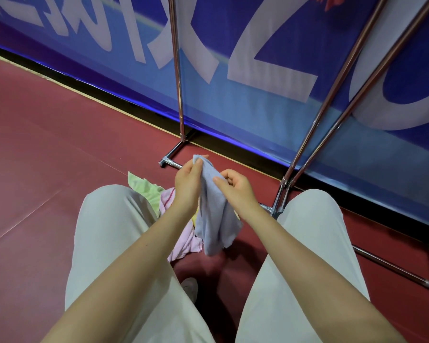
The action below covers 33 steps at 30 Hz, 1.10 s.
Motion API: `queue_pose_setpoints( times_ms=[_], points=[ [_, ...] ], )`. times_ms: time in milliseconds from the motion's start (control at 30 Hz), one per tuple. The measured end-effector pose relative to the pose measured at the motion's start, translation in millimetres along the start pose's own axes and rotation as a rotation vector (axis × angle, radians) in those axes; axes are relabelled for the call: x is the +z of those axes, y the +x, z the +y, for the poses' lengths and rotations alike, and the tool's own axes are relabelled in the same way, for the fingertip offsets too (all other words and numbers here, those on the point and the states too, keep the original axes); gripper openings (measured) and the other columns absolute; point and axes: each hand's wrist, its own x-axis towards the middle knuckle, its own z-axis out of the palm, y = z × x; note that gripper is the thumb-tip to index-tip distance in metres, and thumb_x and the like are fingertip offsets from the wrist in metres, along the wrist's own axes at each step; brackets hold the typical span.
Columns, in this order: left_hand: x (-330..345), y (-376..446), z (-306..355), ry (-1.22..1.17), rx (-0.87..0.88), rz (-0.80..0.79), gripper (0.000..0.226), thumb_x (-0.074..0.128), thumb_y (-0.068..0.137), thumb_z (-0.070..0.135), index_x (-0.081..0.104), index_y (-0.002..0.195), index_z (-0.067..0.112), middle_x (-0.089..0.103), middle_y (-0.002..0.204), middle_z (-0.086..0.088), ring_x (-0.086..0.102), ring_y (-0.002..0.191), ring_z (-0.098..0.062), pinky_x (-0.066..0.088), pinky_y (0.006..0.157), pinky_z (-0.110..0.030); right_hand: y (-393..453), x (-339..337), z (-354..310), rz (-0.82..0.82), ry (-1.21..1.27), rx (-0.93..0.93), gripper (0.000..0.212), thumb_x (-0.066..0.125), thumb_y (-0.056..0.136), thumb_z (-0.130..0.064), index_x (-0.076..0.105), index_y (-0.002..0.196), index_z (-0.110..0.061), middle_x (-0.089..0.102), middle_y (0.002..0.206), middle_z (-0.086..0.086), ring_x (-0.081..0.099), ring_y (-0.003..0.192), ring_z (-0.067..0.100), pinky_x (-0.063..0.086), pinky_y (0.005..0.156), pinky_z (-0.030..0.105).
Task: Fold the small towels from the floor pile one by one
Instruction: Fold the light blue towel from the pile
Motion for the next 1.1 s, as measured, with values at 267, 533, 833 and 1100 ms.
queue_pose_setpoints(
  times_ms=[267, 533, 833, 1100],
  points=[
    [-47.0, 6.4, 19.8, 0.062, 0.079, 0.125, 0.026, 0.056, 0.095, 0.022, 0.067, 0.072, 0.023, 0.058, 0.072, 0.002, 0.051, 0.074, -0.012, 0.042, 0.068, -0.029, -14.0, 0.1, 18.4, -0.143, -0.154, 0.029, 0.03, 0.06, 0.09, -0.015, 0.049, 0.062, -0.013, 0.032, 0.059, -0.007, 0.027, 0.056, 0.003, 0.025, 0.052, 0.02],
    [-99.4, 15.6, 29.2, -0.162, 0.039, 0.301, 0.02, 0.06, 0.09, 0.025, 0.067, 0.072, 0.02, 0.056, 0.068, 0.004, 0.049, 0.068, -0.013, 0.041, 0.064, -0.026, -24.4, -0.6, 62.2, -0.284, -0.506, 0.103, 0.028, 0.056, 0.092, -0.028, 0.043, 0.07, -0.018, 0.043, 0.073, 0.006, 0.037, 0.07, 0.016, 0.025, 0.055, 0.027],
    [-124.8, 17.7, 31.3, -0.247, 0.05, 0.368, 0.029, 0.059, 0.093, 0.019, 0.067, 0.07, 0.005, 0.048, 0.051, 0.015, 0.043, 0.055, -0.006, 0.037, 0.056, -0.021, -31.1, -6.6, 66.4, -0.282, -0.575, 0.195, 0.04, 0.064, 0.084, -0.037, 0.041, 0.114, -0.027, 0.054, 0.084, -0.001, 0.05, 0.068, 0.009, 0.033, 0.054, 0.021],
    [-119.5, 11.8, 39.7, 0.014, 0.231, 0.228, 0.018, 0.057, 0.088, 0.024, 0.067, 0.074, 0.026, 0.053, 0.074, 0.004, 0.046, 0.078, -0.016, 0.039, 0.072, -0.032, -24.0, -20.9, 68.4, -0.143, -0.627, 0.189, 0.011, 0.064, 0.077, -0.014, 0.061, 0.071, -0.005, 0.049, 0.06, 0.004, 0.038, 0.058, 0.014, 0.03, 0.056, 0.03]
  ],
)
